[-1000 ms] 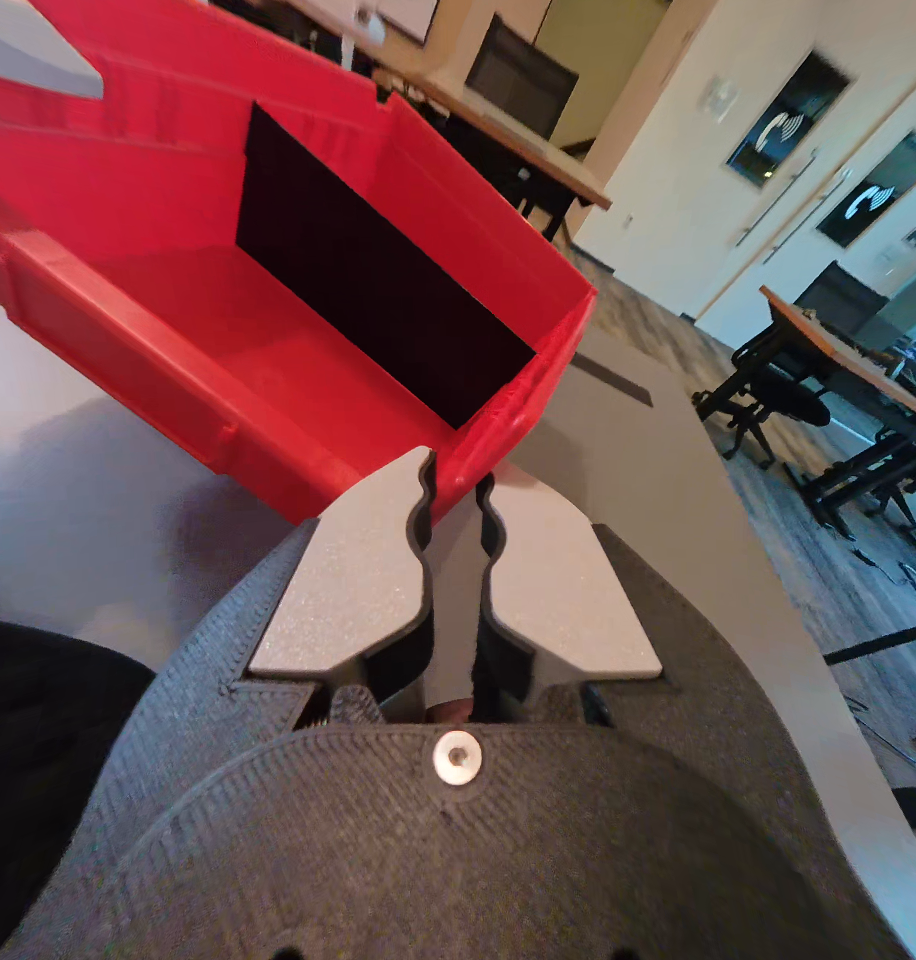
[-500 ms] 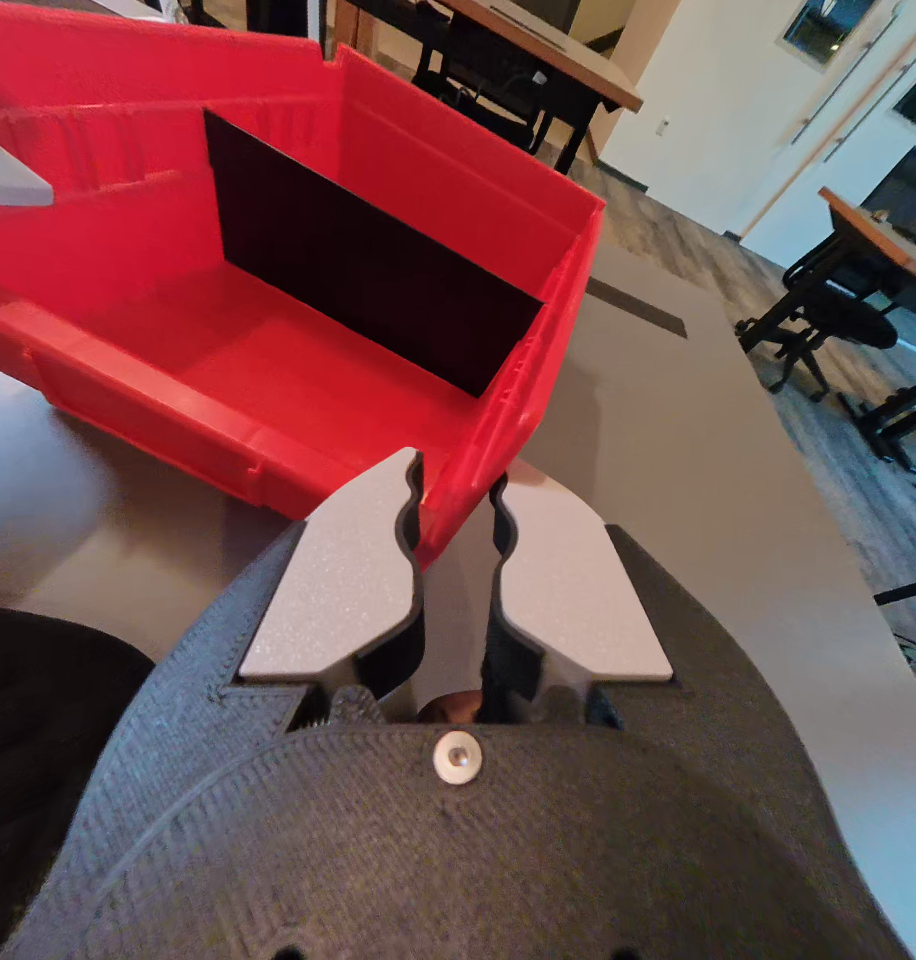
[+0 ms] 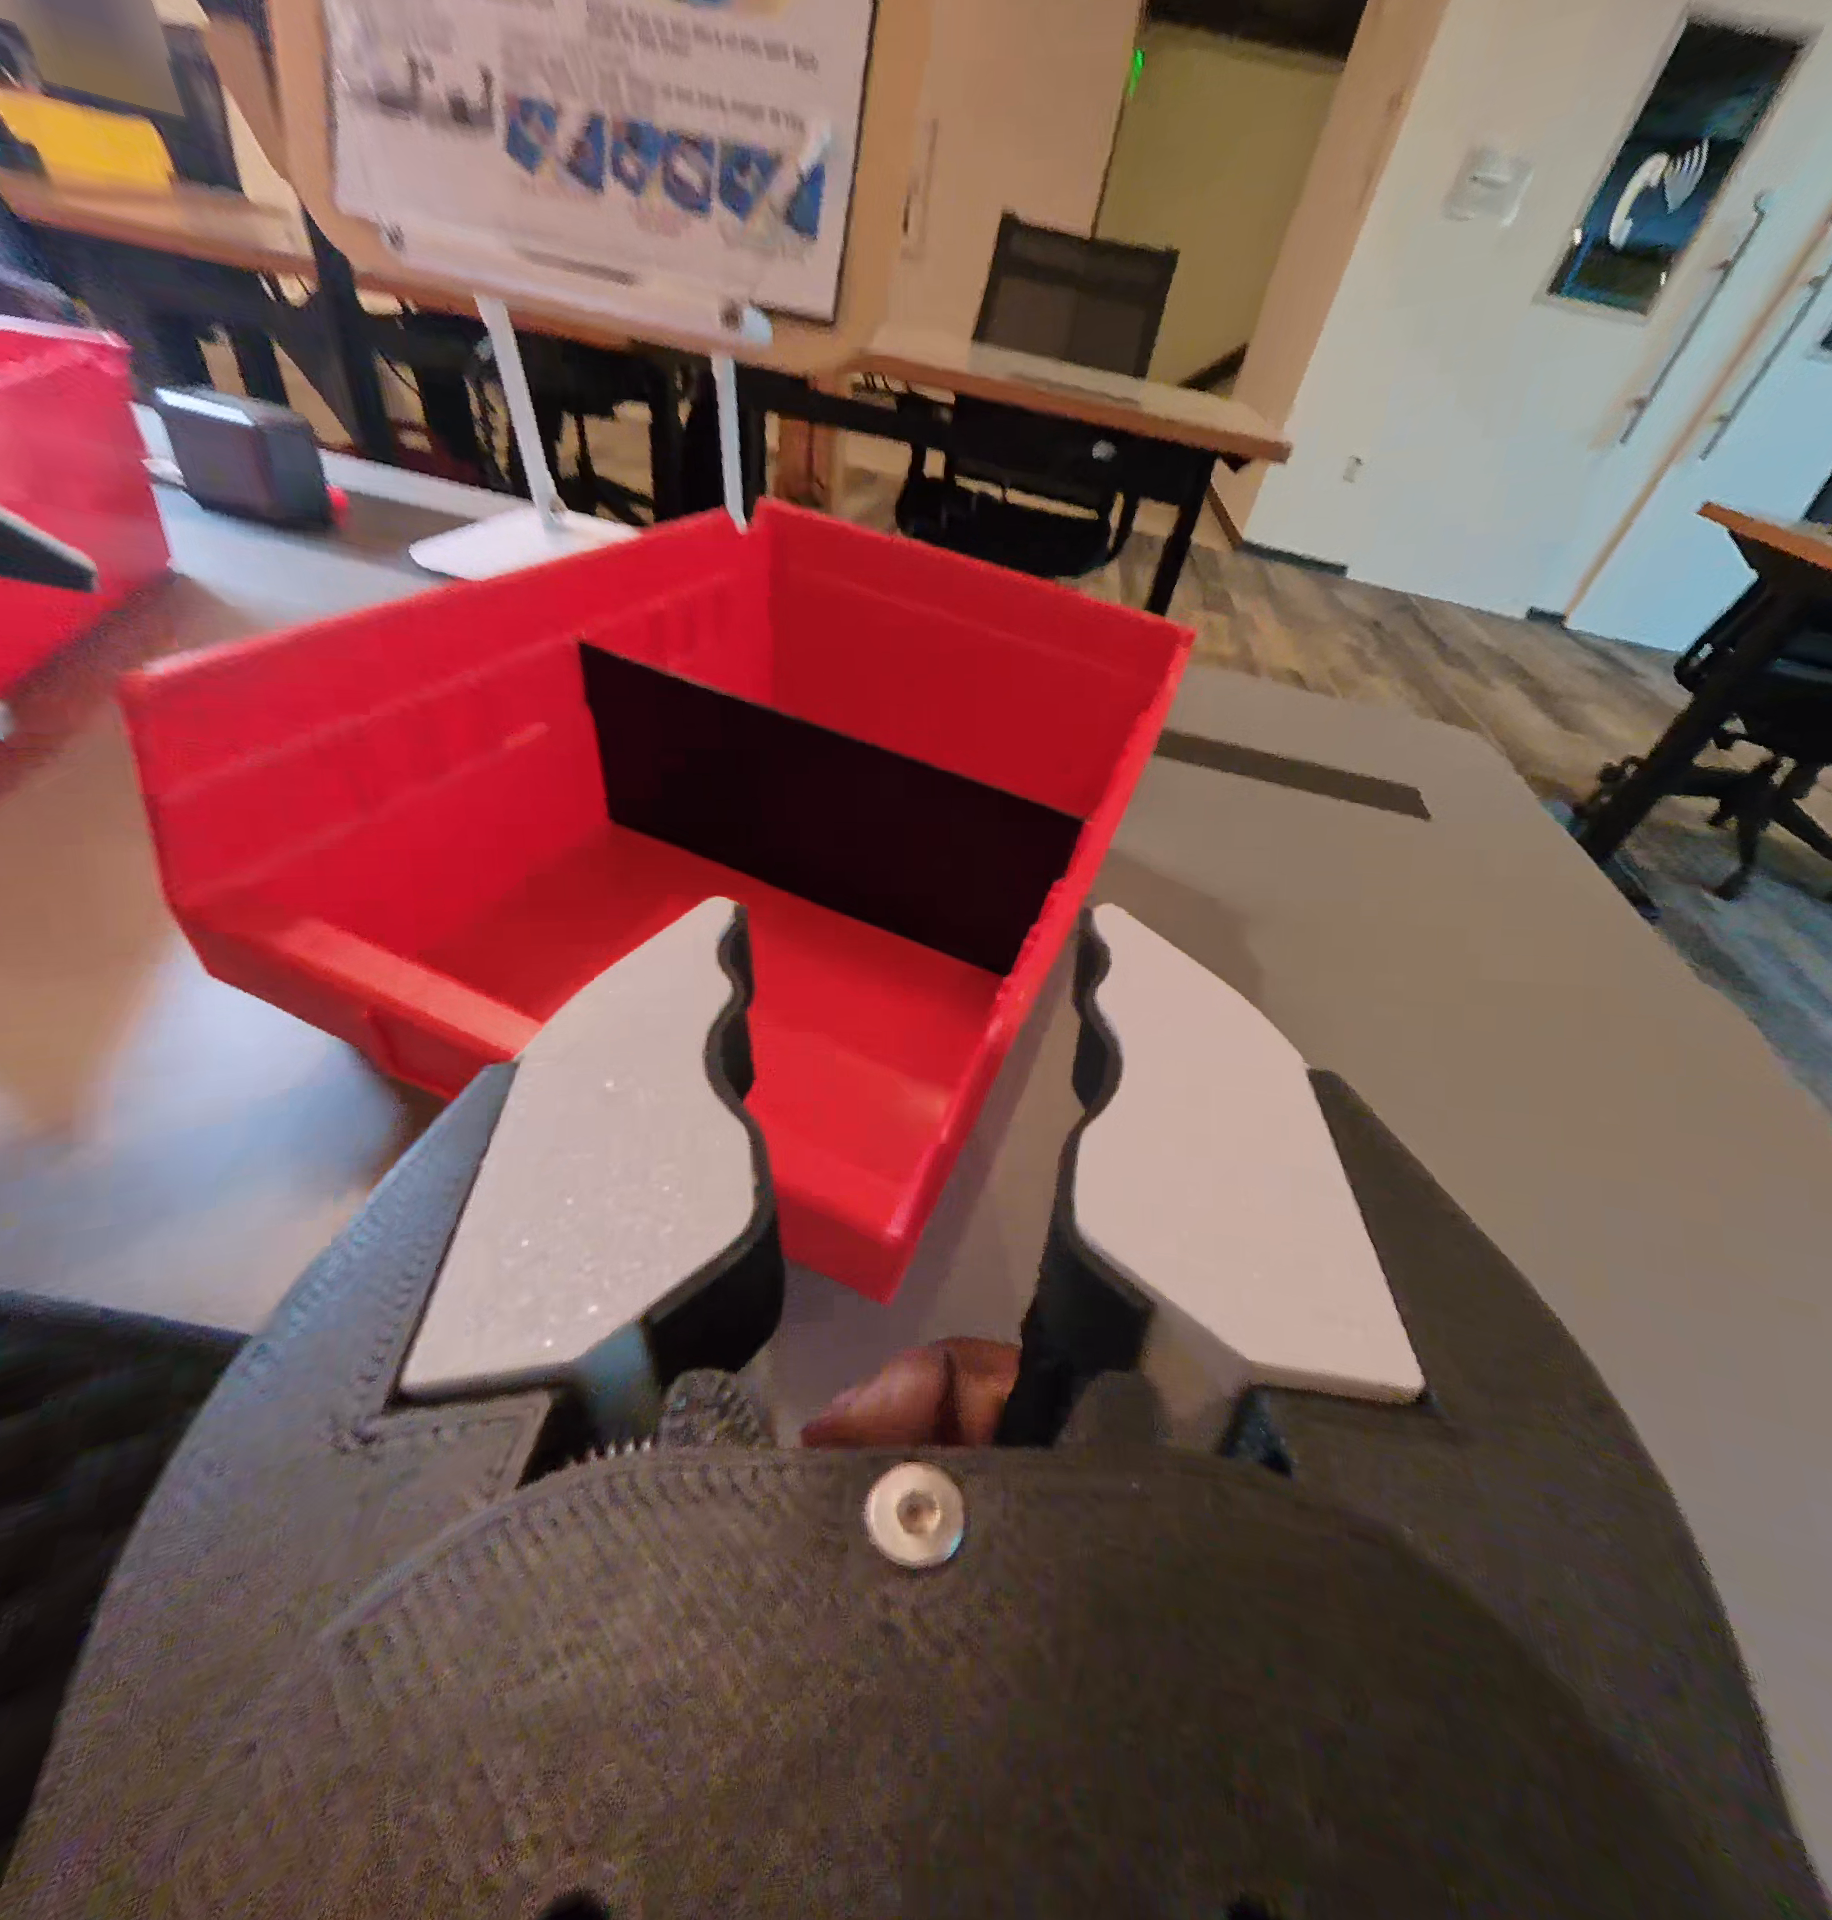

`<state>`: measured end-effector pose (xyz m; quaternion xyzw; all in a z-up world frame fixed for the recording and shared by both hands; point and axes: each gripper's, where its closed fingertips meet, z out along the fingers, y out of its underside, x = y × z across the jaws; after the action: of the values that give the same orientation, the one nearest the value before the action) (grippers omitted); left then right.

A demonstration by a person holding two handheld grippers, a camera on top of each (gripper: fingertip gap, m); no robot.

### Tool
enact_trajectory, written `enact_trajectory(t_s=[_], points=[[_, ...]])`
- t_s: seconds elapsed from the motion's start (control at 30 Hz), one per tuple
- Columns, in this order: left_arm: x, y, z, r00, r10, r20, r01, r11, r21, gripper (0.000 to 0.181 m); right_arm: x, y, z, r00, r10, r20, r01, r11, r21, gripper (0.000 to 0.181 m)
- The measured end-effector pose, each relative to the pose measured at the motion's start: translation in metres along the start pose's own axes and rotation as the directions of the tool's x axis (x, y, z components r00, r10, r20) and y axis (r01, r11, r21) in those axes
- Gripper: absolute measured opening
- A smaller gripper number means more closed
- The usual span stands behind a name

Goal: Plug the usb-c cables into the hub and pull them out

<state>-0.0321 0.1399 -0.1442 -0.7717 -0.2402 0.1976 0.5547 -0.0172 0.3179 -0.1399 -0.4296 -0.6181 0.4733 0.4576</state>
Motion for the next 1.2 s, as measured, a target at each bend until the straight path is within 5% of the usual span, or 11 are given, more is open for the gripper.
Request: enact_trajectory(t_s=[0.13, 0.27, 0.37, 0.47, 0.6, 0.8, 0.93, 1.2], points=[[0.007, -0.012, -0.052, 1.000, 0.010, -0.013, -0.009, 0.995, 0.096, 0.071, -0.013, -0.030, -0.006, 0.998, -0.013, 0.062, 0.000, 0.980, 0.200, 0.093], [-0.012, -0.014, -0.109, 0.997, 0.009, 0.071, -0.019, 0.988, 0.152, 0.079, -0.042, -0.051, -0.015, 0.977, -0.005, 0.215, -0.064, 0.949, 0.309, 0.099], [-0.039, 0.006, -0.143, 0.982, 0.062, 0.179, -0.073, 0.996, 0.053, 0.080, -0.069, -0.048, -0.015, 0.947, -0.078, 0.313, -0.007, 0.965, 0.262, 0.098], [-0.068, 0.049, -0.162, 0.955, 0.141, 0.261, -0.099, 0.980, -0.170, 0.079, -0.094, -0.032, -0.010, 0.914, -0.155, 0.375, 0.108, 0.984, 0.145, 0.088], [-0.091, 0.087, -0.169, 0.950, 0.109, 0.294, -0.022, 0.959, -0.284, 0.078, -0.122, -0.007, 0.001, 0.868, -0.042, 0.495, 0.089, 0.993, -0.072, 0.078], [-0.110, 0.134, -0.169, 0.928, 0.190, 0.320, -0.014, 0.877, -0.479, 0.070, -0.131, 0.044, 0.025, 0.868, -0.266, 0.420, 0.398, 0.879, -0.264, 0.075], [-0.121, 0.136, -0.171, 0.900, 0.228, 0.370, -0.026, 0.878, -0.479, 0.055, -0.125, 0.064, 0.035, 0.842, -0.397, 0.366, 0.516, 0.791, -0.330, 0.071], [-0.133, 0.137, -0.177, 0.894, 0.237, 0.380, -0.024, 0.874, -0.486, 0.034, -0.103, 0.064, 0.035, 0.850, -0.447, 0.279, 0.526, 0.748, -0.404, 0.049]])
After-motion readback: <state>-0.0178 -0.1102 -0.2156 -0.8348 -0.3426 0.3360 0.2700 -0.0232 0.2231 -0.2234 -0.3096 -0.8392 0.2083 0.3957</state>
